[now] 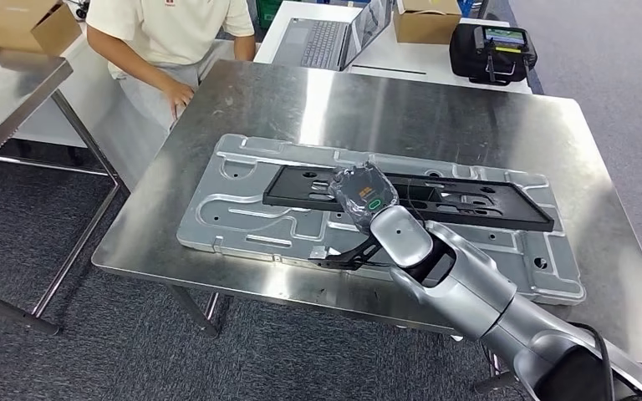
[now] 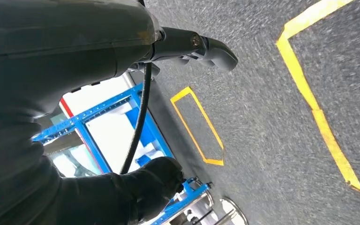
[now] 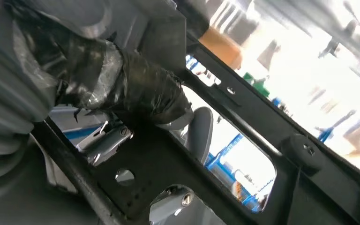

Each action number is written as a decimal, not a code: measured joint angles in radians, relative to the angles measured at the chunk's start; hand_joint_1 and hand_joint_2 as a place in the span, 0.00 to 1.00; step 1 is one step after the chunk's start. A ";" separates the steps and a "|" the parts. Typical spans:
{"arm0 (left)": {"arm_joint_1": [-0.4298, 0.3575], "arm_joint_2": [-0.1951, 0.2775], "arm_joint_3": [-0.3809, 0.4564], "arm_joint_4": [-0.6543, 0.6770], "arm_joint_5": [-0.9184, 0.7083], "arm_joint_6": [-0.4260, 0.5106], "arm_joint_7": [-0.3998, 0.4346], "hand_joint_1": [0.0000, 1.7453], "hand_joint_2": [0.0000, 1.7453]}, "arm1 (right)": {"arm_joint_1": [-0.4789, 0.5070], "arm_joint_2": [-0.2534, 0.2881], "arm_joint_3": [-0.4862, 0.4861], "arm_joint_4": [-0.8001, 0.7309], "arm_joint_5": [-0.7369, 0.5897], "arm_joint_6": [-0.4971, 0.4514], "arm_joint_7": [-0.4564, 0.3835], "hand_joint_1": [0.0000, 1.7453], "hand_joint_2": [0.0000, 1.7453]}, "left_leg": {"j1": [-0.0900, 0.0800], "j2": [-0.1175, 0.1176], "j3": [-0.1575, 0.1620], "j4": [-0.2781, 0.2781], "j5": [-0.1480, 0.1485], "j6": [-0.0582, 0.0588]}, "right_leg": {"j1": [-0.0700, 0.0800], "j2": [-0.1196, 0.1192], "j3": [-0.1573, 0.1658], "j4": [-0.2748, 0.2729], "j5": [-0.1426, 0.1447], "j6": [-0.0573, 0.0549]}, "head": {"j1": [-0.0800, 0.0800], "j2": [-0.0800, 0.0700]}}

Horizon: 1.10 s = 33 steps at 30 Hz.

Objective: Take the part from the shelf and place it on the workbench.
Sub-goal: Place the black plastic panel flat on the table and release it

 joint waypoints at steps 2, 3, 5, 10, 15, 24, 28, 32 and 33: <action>-0.002 0.000 0.006 0.000 -0.011 0.000 -0.004 0.00 1.00 | 0.011 0.000 0.000 0.021 0.000 0.000 0.000 1.00 1.00 | 0.000 -0.002 0.009 0.001 -0.012 -0.002 | -0.002 -0.001 -0.044 0.029 -0.004 0.003 | 0.000 0.000; -0.003 0.000 0.010 0.001 -0.018 0.000 -0.006 0.00 1.00 | 0.016 0.000 0.000 0.033 0.000 0.000 0.000 1.00 1.00 | 0.000 -0.003 0.018 0.001 -0.019 -0.004 | -0.003 -0.001 -0.043 -0.005 0.023 0.002 | 0.000 0.000; -0.004 0.000 0.017 0.003 -0.035 0.000 -0.013 0.00 1.00 | 0.021 0.001 0.000 0.060 0.000 -0.002 0.000 1.00 1.00 | 0.000 -0.004 0.039 0.002 -0.037 -0.011 | -0.002 -0.002 -0.014 -0.124 0.112 -0.004 | 0.000 0.000; -0.017 0.000 0.036 0.008 -0.069 0.001 -0.025 0.00 1.00 | 0.029 0.006 -0.002 0.125 0.002 -0.011 -0.001 1.00 1.00 | -0.001 -0.006 0.057 0.016 -0.053 -0.039 | 0.009 -0.004 0.023 -0.216 0.161 -0.033 | 0.001 0.000; -0.028 0.000 0.056 0.015 -0.102 -0.001 -0.039 0.00 1.00 | 0.022 0.024 -0.020 0.212 0.013 -0.026 -0.001 0.75 0.75 | 0.002 0.001 -0.095 0.254 -0.092 -0.059 | 0.001 -0.002 0.076 -0.240 0.142 -0.056 | 0.000 0.000; -0.052 -0.001 0.115 0.050 -0.139 -0.014 -0.074 0.00 0.00 | 0.030 0.061 -0.046 0.320 0.029 -0.063 -0.028 0.00 0.00 | 0.000 0.007 -0.078 0.008 0.046 -0.049 | 0.010 0.014 0.118 -0.229 0.088 -0.044 | 0.001 0.000; -0.059 -0.003 0.126 0.064 -0.107 0.005 -0.064 0.00 0.00 | 0.052 0.069 -0.055 0.292 0.029 -0.079 -0.030 0.00 0.00 | -0.002 0.004 -0.072 0.006 0.060 -0.042 | 0.013 0.012 0.125 -0.233 0.085 -0.072 | 0.001 0.000; -0.063 -0.003 0.127 0.073 -0.101 0.008 -0.057 0.00 0.00 | 0.063 0.076 -0.060 0.264 0.029 -0.082 -0.029 0.00 0.00 | -0.003 0.004 -0.068 0.006 0.054 -0.034 | 0.011 0.012 0.134 -0.245 0.084 -0.052 | 0.001 0.000; -0.063 -0.003 0.128 0.075 -0.098 0.008 -0.056 0.00 0.00 | 0.066 0.077 -0.061 0.260 0.029 -0.083 -0.029 0.00 0.00 | -0.003 0.004 -0.067 0.006 0.053 -0.034 | 0.010 0.012 0.136 -0.247 0.083 -0.049 | 0.001 0.000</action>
